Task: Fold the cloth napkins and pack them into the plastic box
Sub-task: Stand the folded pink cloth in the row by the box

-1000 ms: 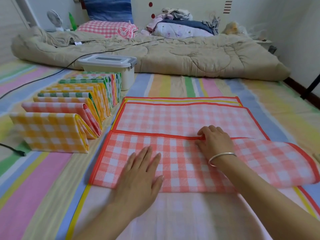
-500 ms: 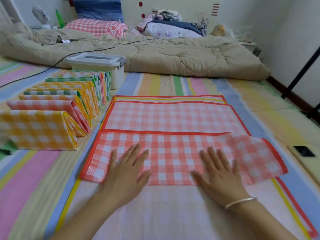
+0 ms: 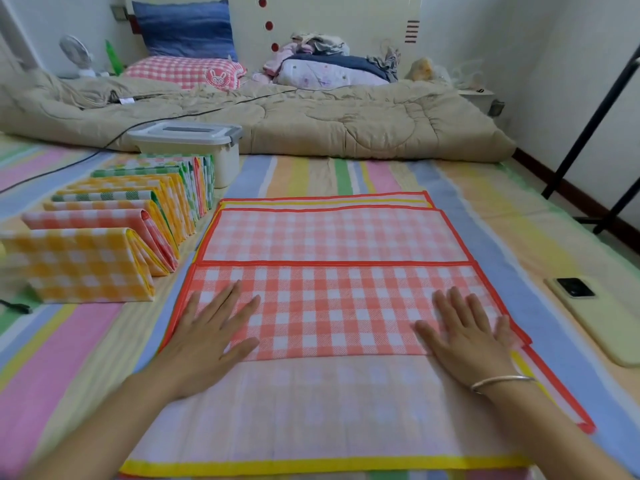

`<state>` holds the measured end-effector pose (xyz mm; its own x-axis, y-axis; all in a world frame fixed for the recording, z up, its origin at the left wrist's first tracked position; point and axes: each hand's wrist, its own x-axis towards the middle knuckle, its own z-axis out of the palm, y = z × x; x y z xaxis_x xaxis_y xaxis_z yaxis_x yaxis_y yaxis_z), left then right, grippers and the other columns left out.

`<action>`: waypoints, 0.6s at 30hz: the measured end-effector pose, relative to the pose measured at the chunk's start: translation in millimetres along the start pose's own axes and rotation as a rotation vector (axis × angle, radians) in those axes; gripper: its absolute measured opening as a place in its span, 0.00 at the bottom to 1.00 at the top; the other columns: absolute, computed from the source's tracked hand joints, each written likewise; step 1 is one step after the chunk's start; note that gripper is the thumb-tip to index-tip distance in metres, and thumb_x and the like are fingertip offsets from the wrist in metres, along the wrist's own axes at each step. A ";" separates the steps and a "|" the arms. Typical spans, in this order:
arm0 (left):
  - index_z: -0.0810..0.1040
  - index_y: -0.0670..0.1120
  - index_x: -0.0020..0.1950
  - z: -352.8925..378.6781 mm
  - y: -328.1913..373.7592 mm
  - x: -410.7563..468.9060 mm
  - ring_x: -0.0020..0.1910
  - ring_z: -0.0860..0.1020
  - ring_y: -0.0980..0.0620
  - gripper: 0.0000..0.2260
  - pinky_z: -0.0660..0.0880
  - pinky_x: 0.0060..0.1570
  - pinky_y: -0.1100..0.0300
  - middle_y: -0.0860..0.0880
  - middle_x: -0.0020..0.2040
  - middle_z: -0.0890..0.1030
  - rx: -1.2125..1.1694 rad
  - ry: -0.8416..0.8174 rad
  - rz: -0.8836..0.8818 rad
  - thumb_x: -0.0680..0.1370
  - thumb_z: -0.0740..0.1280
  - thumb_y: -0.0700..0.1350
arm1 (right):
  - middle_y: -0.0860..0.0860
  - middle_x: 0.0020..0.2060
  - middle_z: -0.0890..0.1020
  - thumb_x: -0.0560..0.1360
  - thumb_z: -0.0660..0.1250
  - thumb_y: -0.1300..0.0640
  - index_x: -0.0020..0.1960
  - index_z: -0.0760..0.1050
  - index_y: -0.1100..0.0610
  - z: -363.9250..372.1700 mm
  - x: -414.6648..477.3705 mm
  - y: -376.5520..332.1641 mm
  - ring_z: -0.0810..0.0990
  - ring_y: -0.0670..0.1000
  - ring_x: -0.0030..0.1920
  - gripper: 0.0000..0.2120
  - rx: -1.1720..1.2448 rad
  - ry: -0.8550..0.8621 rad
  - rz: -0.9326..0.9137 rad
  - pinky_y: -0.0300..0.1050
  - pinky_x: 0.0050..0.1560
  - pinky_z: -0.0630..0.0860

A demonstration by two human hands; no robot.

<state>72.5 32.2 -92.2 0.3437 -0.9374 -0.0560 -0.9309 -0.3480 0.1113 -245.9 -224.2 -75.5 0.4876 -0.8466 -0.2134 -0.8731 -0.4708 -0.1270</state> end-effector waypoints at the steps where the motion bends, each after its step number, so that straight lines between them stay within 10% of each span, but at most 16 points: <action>1: 0.37 0.66 0.78 -1.7 -0.5 0.9 0.75 0.28 0.61 0.35 0.28 0.74 0.47 0.58 0.78 0.30 -0.019 -0.019 -0.002 0.72 0.32 0.76 | 0.44 0.77 0.35 0.69 0.36 0.25 0.78 0.35 0.41 -0.4 0.0 -0.4 0.34 0.49 0.77 0.41 0.006 -0.005 0.000 0.64 0.73 0.32; 6: 0.60 0.66 0.77 -31.4 3.6 10.0 0.79 0.48 0.62 0.36 0.43 0.76 0.58 0.61 0.81 0.49 -0.391 -0.098 -0.113 0.72 0.47 0.78 | 0.45 0.78 0.36 0.76 0.41 0.30 0.79 0.37 0.43 -7.0 -2.0 -0.7 0.35 0.50 0.77 0.36 0.025 -0.019 -0.006 0.64 0.73 0.33; 10: 0.79 0.53 0.65 -61.1 13.7 21.8 0.65 0.74 0.54 0.12 0.69 0.62 0.59 0.53 0.67 0.78 -0.478 0.228 -0.298 0.83 0.62 0.50 | 0.46 0.79 0.40 0.79 0.45 0.34 0.79 0.42 0.44 -12.4 -9.2 2.3 0.37 0.52 0.78 0.33 0.057 -0.017 -0.007 0.61 0.75 0.36; 18: 0.70 0.56 0.73 -37.8 107.4 54.8 0.75 0.62 0.54 0.19 0.56 0.77 0.53 0.56 0.75 0.67 -0.311 0.214 0.066 0.83 0.60 0.53 | 0.49 0.79 0.47 0.80 0.51 0.38 0.78 0.50 0.46 -32.1 2.4 -32.9 0.40 0.54 0.79 0.30 0.084 0.137 -0.071 0.58 0.76 0.40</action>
<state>-4.0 -57.1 -45.8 0.3332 -0.9281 0.1661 -0.8812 -0.2439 0.4050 -216.3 -218.7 -40.7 0.5377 -0.8404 -0.0674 -0.8297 -0.5133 -0.2193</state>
